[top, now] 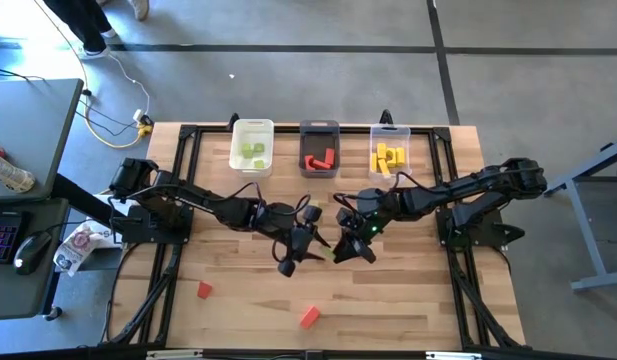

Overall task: Sort & place blocks by color
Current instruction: Put the green block into the white bin

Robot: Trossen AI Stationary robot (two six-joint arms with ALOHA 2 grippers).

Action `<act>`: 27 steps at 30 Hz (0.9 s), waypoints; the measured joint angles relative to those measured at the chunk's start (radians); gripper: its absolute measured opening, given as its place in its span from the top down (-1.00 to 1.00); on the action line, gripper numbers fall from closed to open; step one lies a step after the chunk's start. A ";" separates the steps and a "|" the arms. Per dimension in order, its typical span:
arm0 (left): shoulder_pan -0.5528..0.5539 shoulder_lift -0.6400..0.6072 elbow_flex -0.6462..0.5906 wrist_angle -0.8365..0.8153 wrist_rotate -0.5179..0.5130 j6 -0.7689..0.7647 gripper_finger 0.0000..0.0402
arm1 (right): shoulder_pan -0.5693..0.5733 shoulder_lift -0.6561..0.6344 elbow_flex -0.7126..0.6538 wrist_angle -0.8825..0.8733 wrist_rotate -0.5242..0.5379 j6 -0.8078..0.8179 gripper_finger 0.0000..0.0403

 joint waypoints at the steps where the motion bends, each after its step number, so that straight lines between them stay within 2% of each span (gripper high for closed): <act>1: 0.000 0.000 0.000 0.004 0.000 0.000 0.30 | 0.000 0.000 0.000 0.001 0.000 0.000 0.55; 15: 0.000 0.000 0.000 0.034 0.013 0.009 0.78 | 0.000 0.000 0.000 0.002 -0.023 0.004 0.54; 20: -0.001 0.000 0.000 0.033 0.011 0.002 0.81 | 0.000 0.000 0.000 0.000 -0.022 0.011 0.39; 27: -0.001 0.000 0.000 -0.009 -0.008 -0.006 0.81 | -0.001 0.000 0.000 -0.006 0.045 0.015 0.11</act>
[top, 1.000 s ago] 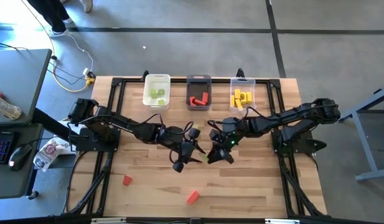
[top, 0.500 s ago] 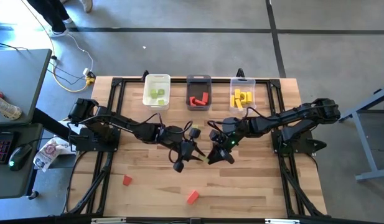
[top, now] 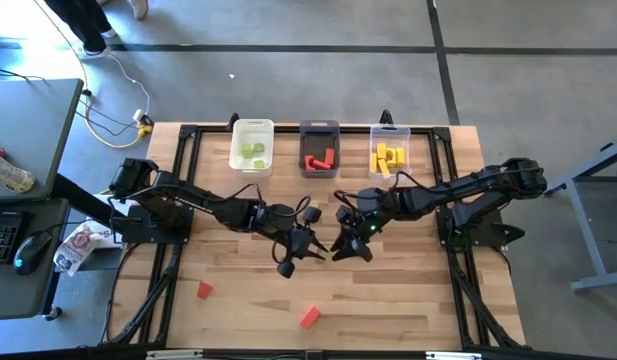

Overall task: Sort & place blocks by color
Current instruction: Put the green block into the white bin

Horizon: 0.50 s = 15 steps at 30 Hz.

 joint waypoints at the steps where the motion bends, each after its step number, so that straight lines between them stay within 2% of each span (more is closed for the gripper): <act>1: -0.001 0.000 0.000 -0.017 -0.011 0.000 0.81 | -0.001 0.000 0.000 -0.001 0.002 0.000 0.09; 15: 0.011 0.000 0.000 -0.375 -0.359 -0.010 0.81 | 0.000 0.000 0.000 -0.005 0.013 -0.002 0.04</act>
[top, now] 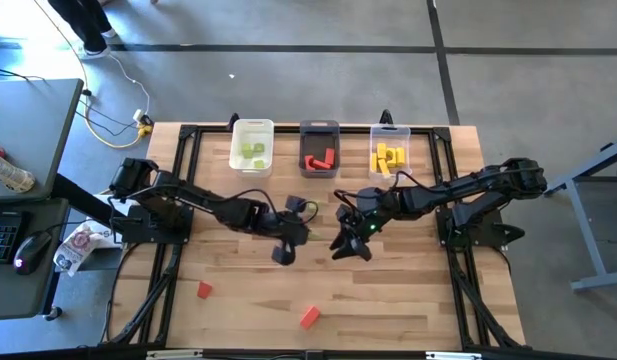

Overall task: Sort & place blocks by color
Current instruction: Put the green block into the white bin

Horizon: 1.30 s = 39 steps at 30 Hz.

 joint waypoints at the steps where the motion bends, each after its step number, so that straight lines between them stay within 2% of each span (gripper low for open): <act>1: 0.004 0.000 0.000 -0.024 -0.020 -0.004 0.81 | 0.000 0.000 0.000 -0.002 0.010 -0.001 0.04; 7: 0.030 -0.017 0.000 -0.190 -0.155 -0.018 0.81 | 0.000 0.000 0.000 -0.036 0.031 -0.006 0.04; 9: 0.035 -0.026 0.002 -0.199 -0.193 -0.021 0.80 | 0.000 0.000 0.000 -0.048 0.038 -0.009 0.04; 15: 0.068 -0.110 -0.002 -0.278 -0.282 -0.024 0.80 | 0.000 0.000 -0.002 -0.081 0.096 -0.028 0.04; 20: 0.124 -0.179 -0.003 -0.361 -0.372 -0.037 0.80 | 0.000 0.001 -0.002 -0.106 0.103 -0.028 0.04; 27: 0.247 -0.224 -0.003 -0.437 -0.375 -0.064 0.80 | 0.000 0.001 -0.001 -0.111 0.109 -0.028 0.04; 39: 0.482 -0.225 -0.002 -0.500 -0.363 -0.100 0.80 | 0.001 0.001 -0.001 -0.117 0.110 -0.028 0.04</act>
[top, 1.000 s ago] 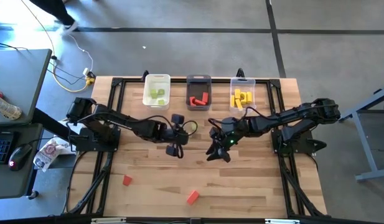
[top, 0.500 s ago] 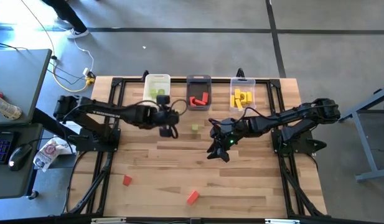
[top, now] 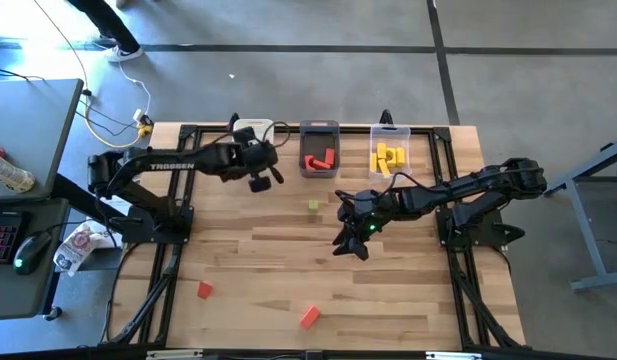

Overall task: Sort & place blocks by color
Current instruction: Put the green block into the white bin, then put the orange block into the black bin

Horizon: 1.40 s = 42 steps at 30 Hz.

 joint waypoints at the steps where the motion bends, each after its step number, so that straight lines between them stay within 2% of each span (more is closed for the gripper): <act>1: 0.019 0.000 0.000 -0.001 0.008 -0.001 0.80 | 0.000 0.000 0.000 0.000 0.000 0.000 0.04; 7: 0.110 0.001 0.000 -0.033 0.137 -0.108 0.80 | 0.000 0.000 0.000 0.000 0.027 0.000 0.04; 14: 0.166 0.001 0.000 -0.085 0.200 -0.224 0.80 | 0.000 0.000 0.000 0.000 0.037 0.000 0.04; 21: 0.191 0.006 0.000 -0.082 0.279 -0.273 0.80 | 0.000 0.000 0.000 0.000 0.042 0.000 0.04; 29: 0.211 0.080 0.000 -0.073 0.279 -0.291 0.79 | 0.000 0.000 0.000 0.000 0.043 0.000 0.04; 33: 0.218 0.099 0.000 -0.071 0.238 -0.288 0.69 | 0.000 0.000 0.000 0.000 0.043 0.003 0.04; 42: 0.218 0.098 0.000 -0.055 0.239 -0.288 0.26 | 0.000 0.000 0.001 0.000 0.043 0.000 0.04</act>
